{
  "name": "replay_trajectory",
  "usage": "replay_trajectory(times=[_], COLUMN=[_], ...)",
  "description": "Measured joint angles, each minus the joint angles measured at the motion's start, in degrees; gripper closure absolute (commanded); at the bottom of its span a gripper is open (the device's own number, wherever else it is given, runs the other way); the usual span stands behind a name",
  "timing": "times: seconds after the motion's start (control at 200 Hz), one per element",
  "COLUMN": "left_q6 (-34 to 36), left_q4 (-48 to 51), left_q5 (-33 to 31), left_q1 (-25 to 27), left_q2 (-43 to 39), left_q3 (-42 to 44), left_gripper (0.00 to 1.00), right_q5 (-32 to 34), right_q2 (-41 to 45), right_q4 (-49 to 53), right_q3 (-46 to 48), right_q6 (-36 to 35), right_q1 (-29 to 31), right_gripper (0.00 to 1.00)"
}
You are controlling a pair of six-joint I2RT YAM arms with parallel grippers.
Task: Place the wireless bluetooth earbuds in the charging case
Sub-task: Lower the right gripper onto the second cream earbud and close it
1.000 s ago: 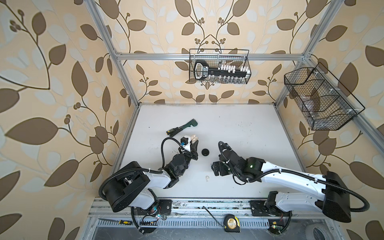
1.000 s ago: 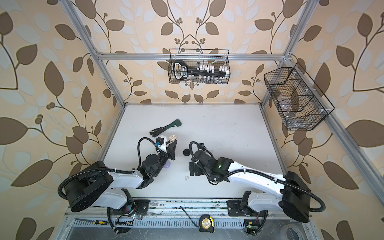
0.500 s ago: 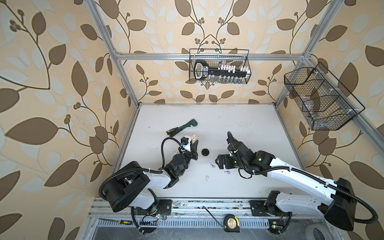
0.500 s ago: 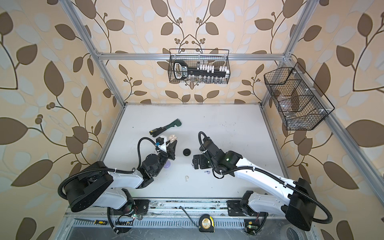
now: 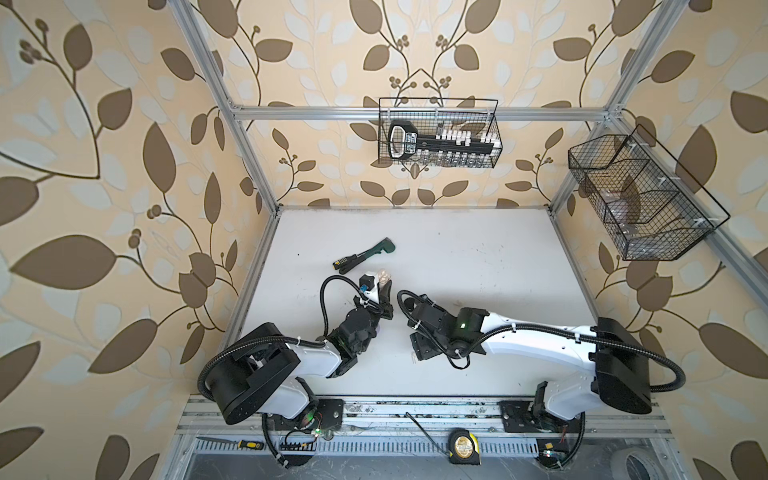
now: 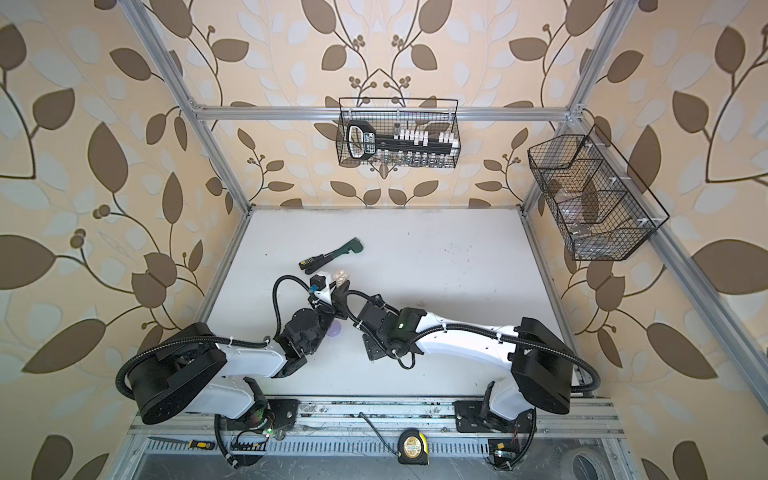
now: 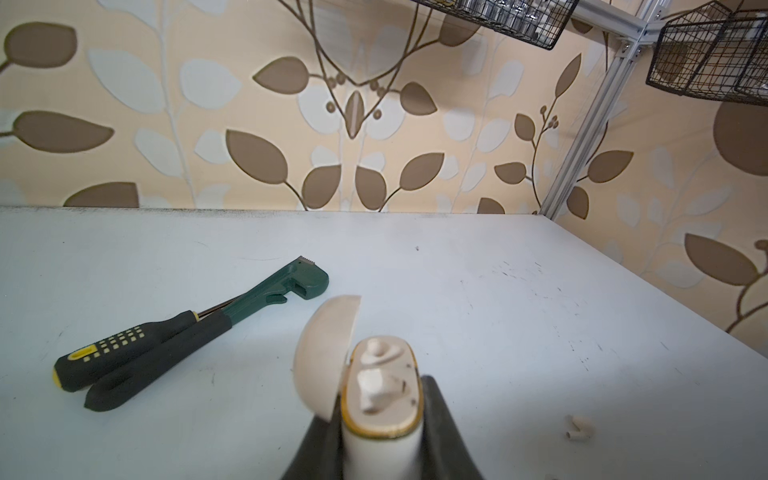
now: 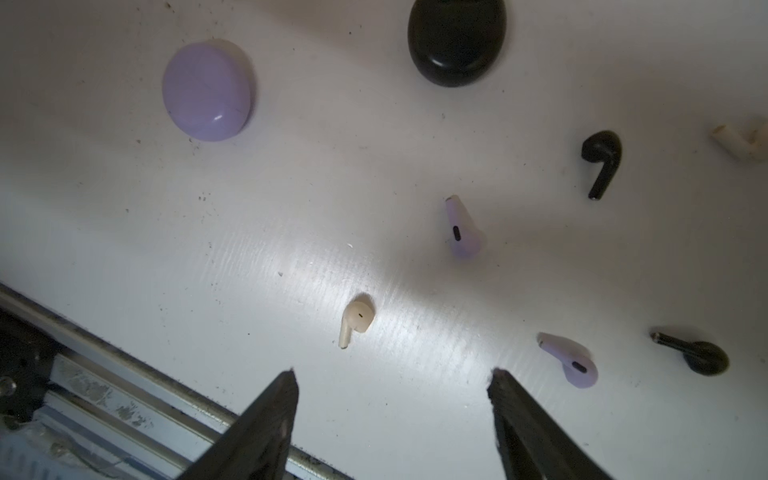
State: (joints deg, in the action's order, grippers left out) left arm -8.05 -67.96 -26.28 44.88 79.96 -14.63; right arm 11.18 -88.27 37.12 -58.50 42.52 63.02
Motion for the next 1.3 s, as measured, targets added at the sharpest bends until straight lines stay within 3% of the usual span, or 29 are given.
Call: replay_trajectory(times=[0.675,1.3], left_q6=[0.0,0.0], left_q4=[0.5,0.5], left_q5=[-0.3,-0.3], left_q1=[0.0,-0.3], left_q2=[-0.1,-0.1], left_q3=[0.0,0.0], left_gripper=[1.0,1.0], right_q5=[-2.0,-2.9], right_q2=[-13.0,-13.4], right_q4=[-5.6,-7.8], right_q3=[-0.9,-1.1], right_q6=[0.4,2.5], right_q1=[1.3,3.0], right_gripper=[0.52,0.66])
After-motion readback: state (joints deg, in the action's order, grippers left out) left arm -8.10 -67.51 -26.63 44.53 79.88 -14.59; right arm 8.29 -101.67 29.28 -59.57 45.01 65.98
